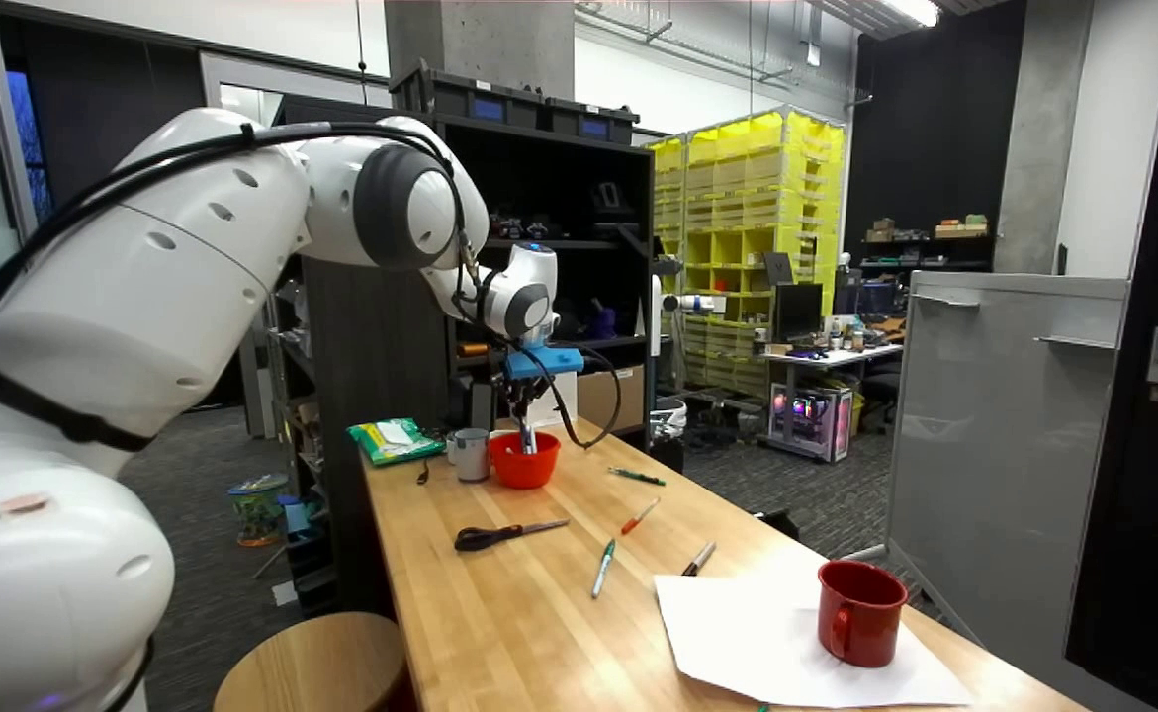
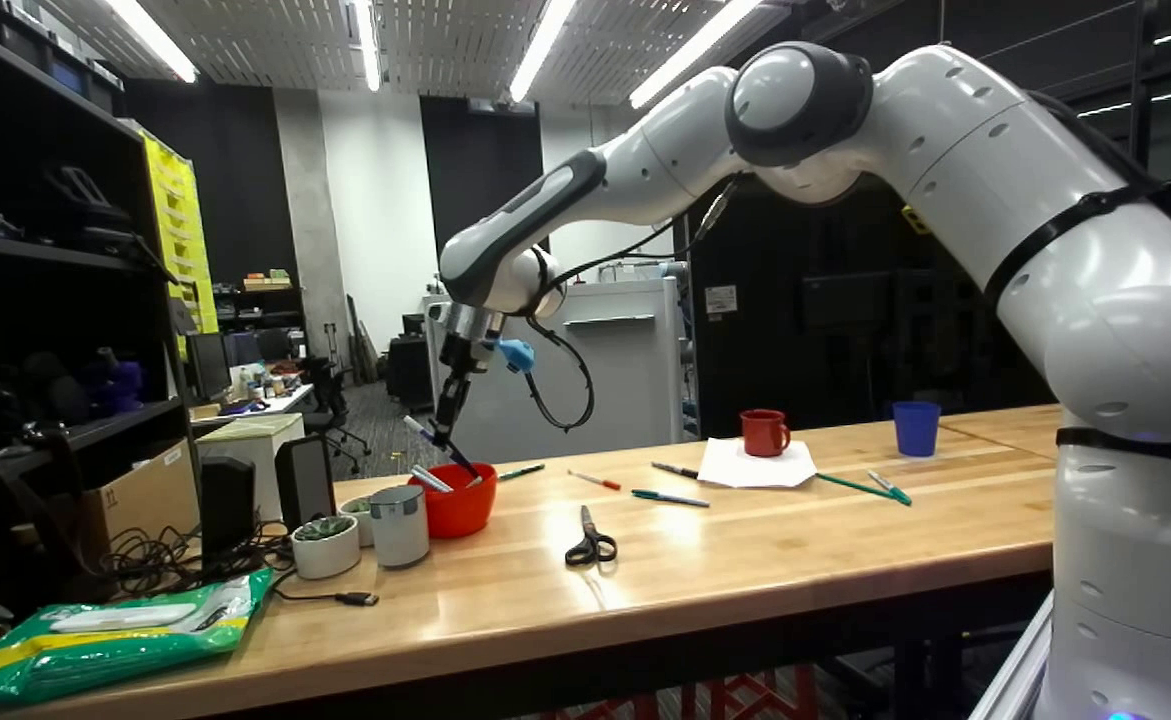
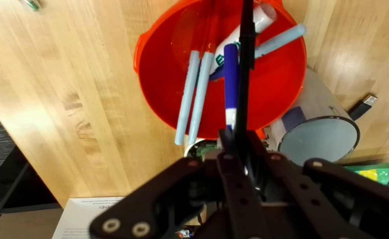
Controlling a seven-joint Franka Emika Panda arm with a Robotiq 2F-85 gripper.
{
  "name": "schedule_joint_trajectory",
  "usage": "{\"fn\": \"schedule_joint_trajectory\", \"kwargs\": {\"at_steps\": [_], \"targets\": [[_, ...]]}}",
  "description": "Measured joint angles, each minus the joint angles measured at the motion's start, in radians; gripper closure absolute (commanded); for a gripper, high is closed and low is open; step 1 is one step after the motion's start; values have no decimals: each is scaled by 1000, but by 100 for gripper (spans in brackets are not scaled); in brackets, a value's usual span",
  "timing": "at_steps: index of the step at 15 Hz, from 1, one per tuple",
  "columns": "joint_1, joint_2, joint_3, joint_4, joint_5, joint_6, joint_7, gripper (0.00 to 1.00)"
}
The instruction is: Remove one marker from the left red cup, then move it to the left
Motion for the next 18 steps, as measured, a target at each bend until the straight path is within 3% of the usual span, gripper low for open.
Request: {"fn": "schedule_joint_trajectory", "kwargs": {"at_steps": [7, 10, 14, 18], "targets": [[-48, 17, 57, 11, 131, -93, -68, 97], [-47, 17, 54, 19, 135, -95, -69, 97], [-33, 15, 50, 18, 124, 4, -73, 97], [-35, 15, 69, 1, 150, 184, -86, 97]]}}
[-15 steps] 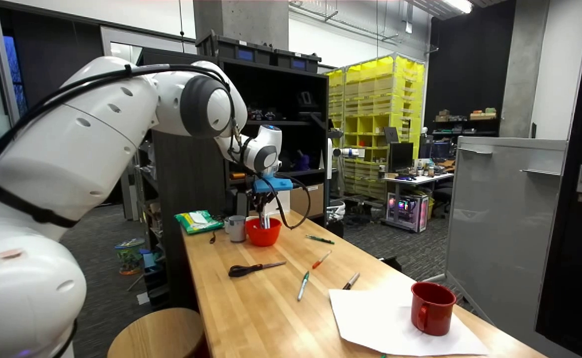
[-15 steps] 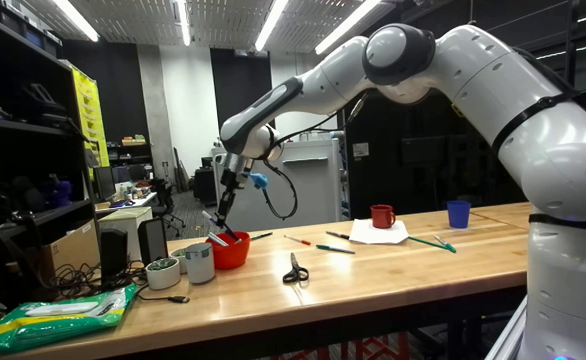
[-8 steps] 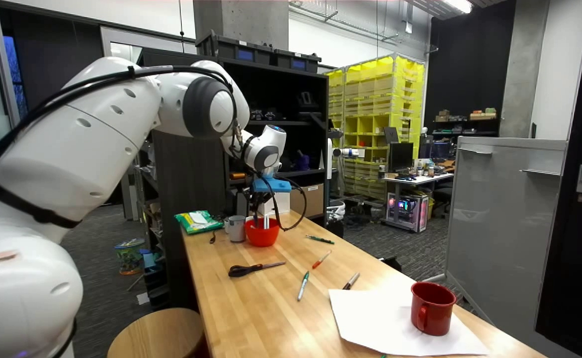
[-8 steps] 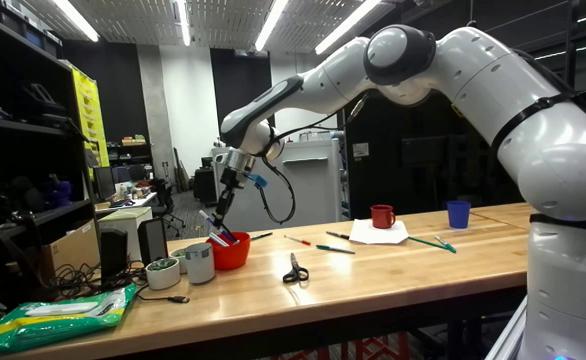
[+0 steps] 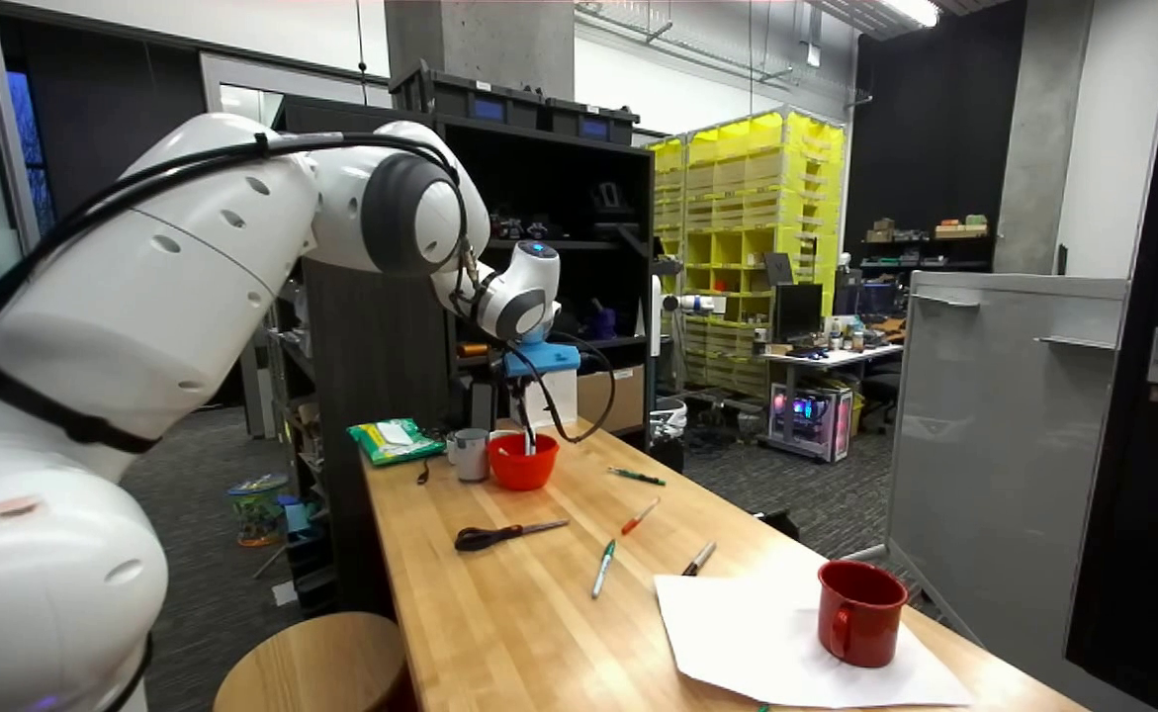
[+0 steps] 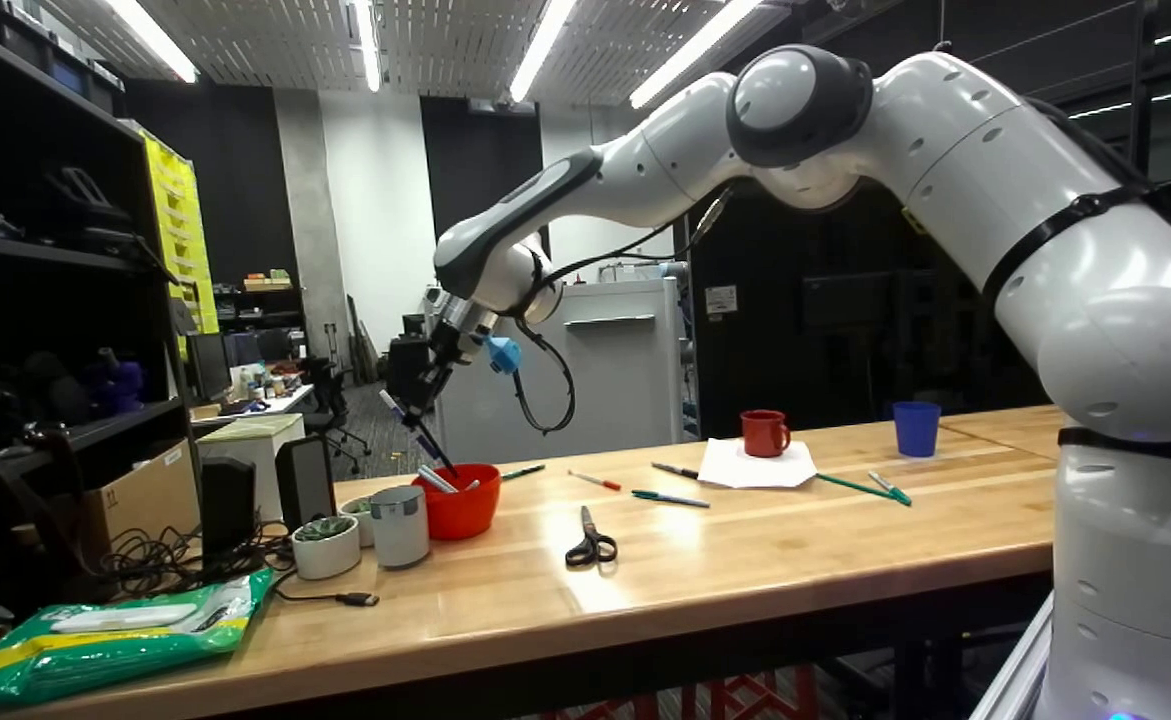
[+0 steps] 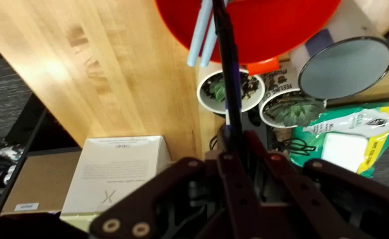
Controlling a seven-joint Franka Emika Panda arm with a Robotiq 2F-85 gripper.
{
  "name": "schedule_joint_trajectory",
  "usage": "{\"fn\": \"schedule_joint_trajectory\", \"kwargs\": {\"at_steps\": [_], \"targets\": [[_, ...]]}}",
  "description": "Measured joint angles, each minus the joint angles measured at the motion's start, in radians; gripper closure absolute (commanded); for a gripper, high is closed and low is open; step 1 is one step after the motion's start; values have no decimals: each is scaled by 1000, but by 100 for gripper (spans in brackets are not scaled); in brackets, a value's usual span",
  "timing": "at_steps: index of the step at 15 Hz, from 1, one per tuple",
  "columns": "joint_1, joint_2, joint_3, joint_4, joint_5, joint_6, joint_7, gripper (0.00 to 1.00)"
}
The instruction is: Remove one marker from the left red cup, then move it to the left
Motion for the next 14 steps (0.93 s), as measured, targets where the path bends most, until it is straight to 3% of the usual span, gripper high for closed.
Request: {"fn": "schedule_joint_trajectory", "kwargs": {"at_steps": [3, 7, 14], "targets": [[-31, 0, 47, -25, 42, 113, -23, 97], [-78, -5, 107, -48, 59, 172, -56, 97], [-69, -127, 68, -137, 39, 159, 26, 97]]}}
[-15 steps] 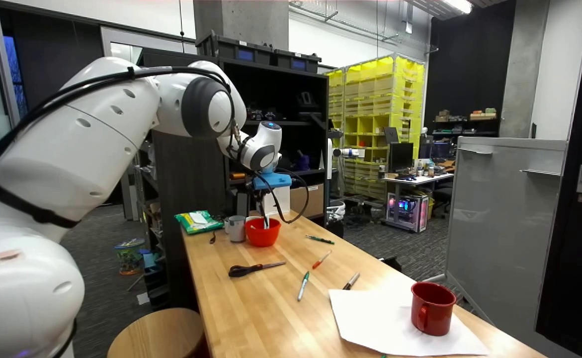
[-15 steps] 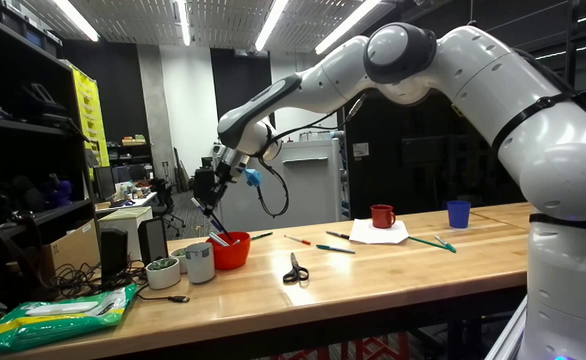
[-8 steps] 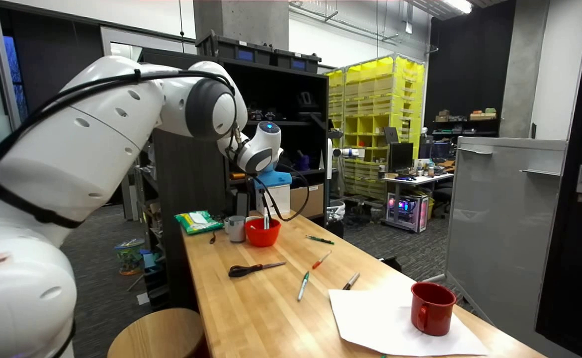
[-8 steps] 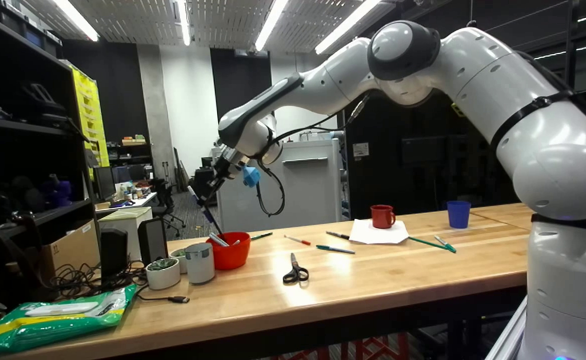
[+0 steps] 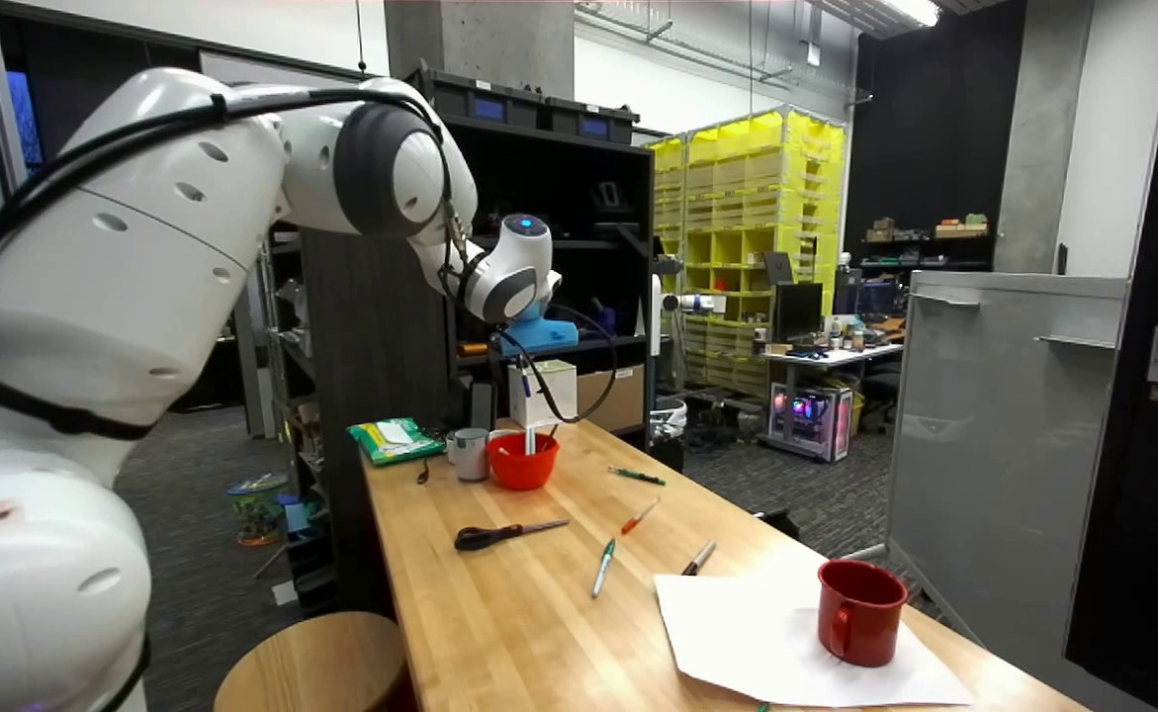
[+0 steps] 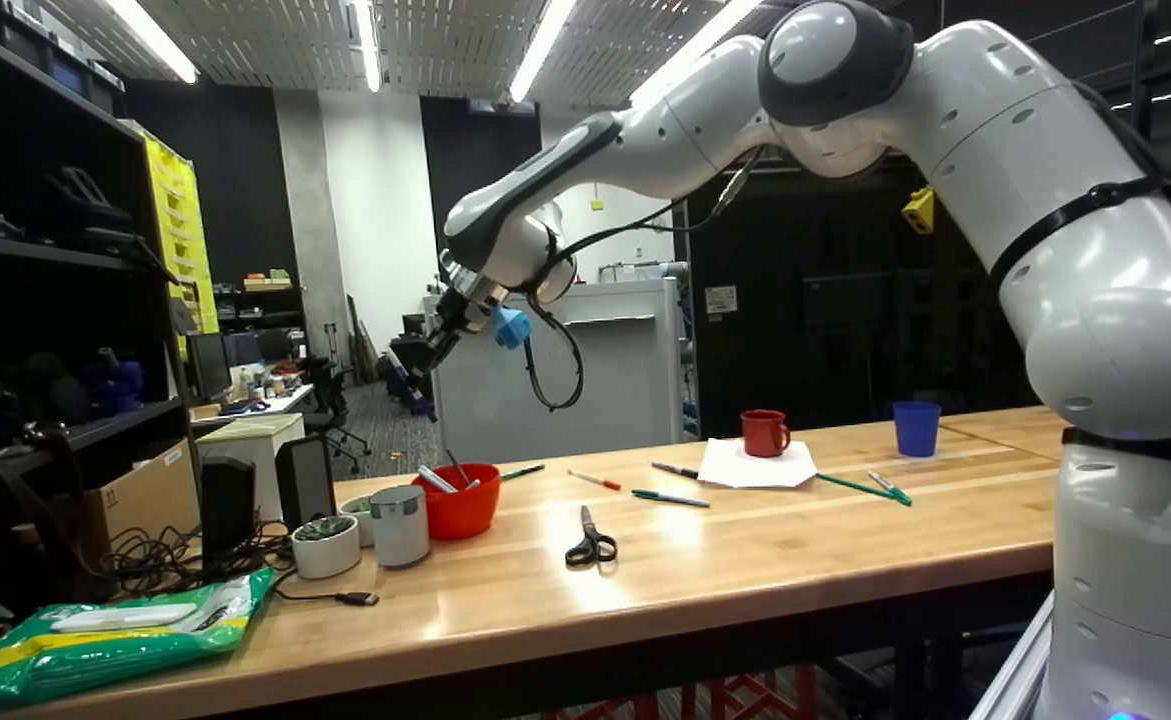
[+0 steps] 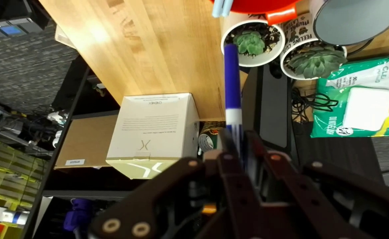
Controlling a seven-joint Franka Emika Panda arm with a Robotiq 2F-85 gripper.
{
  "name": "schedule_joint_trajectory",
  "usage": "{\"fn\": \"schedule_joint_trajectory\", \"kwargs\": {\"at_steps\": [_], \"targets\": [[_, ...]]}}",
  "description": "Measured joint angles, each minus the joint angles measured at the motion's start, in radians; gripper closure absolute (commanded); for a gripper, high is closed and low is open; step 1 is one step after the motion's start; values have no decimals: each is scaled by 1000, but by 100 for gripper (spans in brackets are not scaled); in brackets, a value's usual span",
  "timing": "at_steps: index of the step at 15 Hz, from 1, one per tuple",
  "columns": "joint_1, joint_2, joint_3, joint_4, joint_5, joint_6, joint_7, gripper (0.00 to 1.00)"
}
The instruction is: Remove one marker from the left red cup, then move it to the left
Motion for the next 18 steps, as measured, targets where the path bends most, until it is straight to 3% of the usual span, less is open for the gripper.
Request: {"fn": "schedule_joint_trajectory", "kwargs": {"at_steps": [8, 18], "targets": [[63, -197, -162, -193, -156, -216, 340, 97], [101, -383, -246, -388, -249, -548, 643, 97]]}}
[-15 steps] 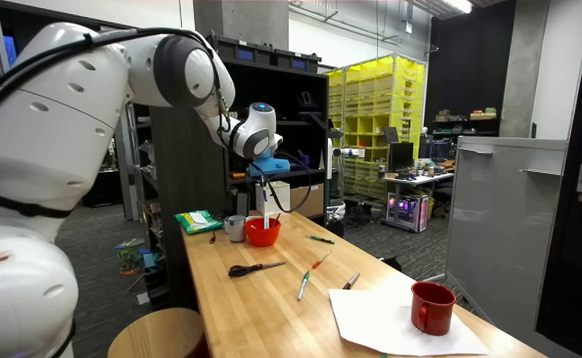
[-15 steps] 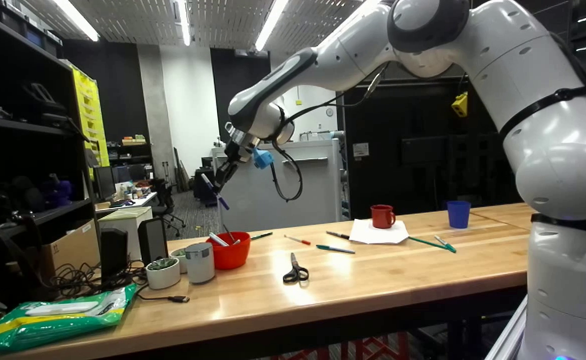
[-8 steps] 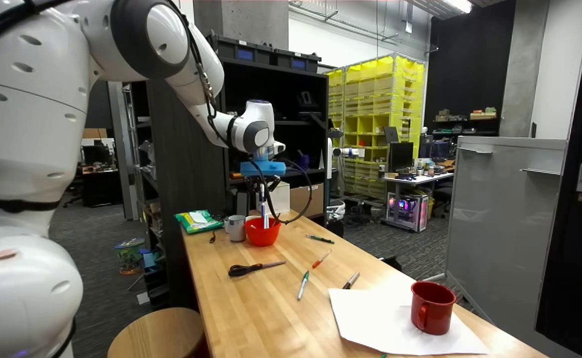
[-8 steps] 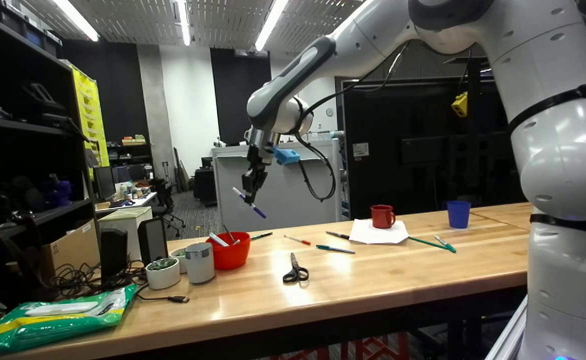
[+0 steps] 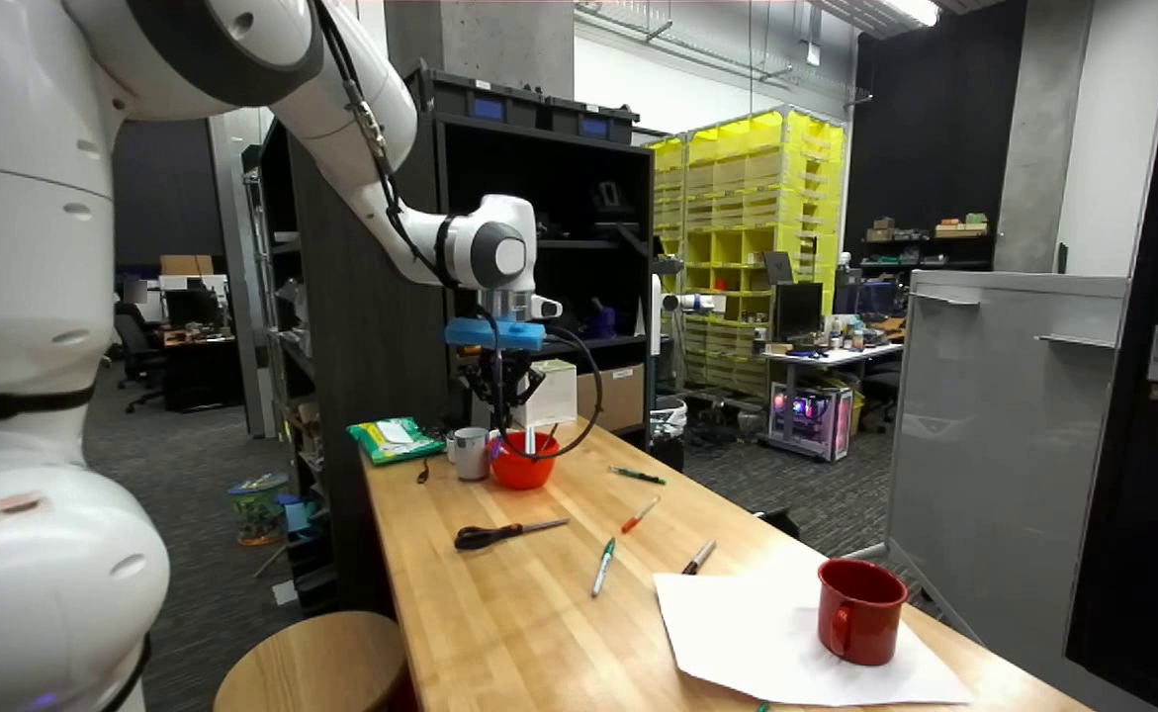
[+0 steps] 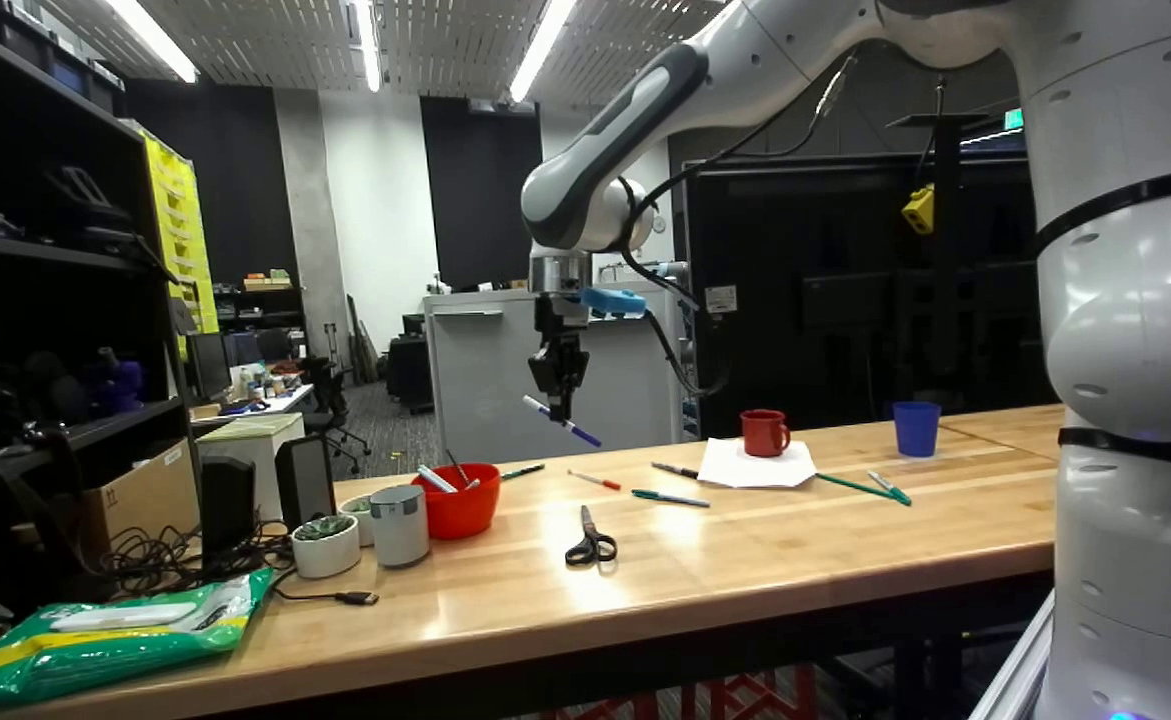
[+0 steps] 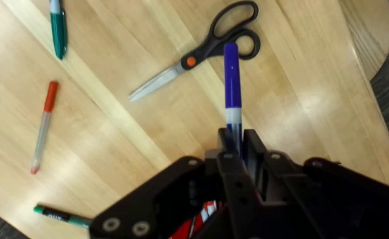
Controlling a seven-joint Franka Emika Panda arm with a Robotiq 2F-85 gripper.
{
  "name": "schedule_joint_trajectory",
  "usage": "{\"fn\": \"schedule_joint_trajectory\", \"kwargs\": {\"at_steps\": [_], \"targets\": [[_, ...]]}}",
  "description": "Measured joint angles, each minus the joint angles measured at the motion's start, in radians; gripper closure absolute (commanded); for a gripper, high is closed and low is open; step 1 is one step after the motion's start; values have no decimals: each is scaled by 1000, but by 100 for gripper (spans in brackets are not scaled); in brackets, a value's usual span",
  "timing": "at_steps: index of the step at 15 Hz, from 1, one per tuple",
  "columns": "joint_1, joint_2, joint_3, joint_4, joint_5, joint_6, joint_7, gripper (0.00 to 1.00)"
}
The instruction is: Remove one marker from the left red cup, then move it to the left
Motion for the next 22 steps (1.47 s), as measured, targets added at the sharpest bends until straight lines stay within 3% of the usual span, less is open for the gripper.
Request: {"fn": "schedule_joint_trajectory", "kwargs": {"at_steps": [10, 22], "targets": [[0, -12, -86, -105, -73, -21, 167, 97], [-3, 74, -104, -166, -68, -16, 234, 97]]}}
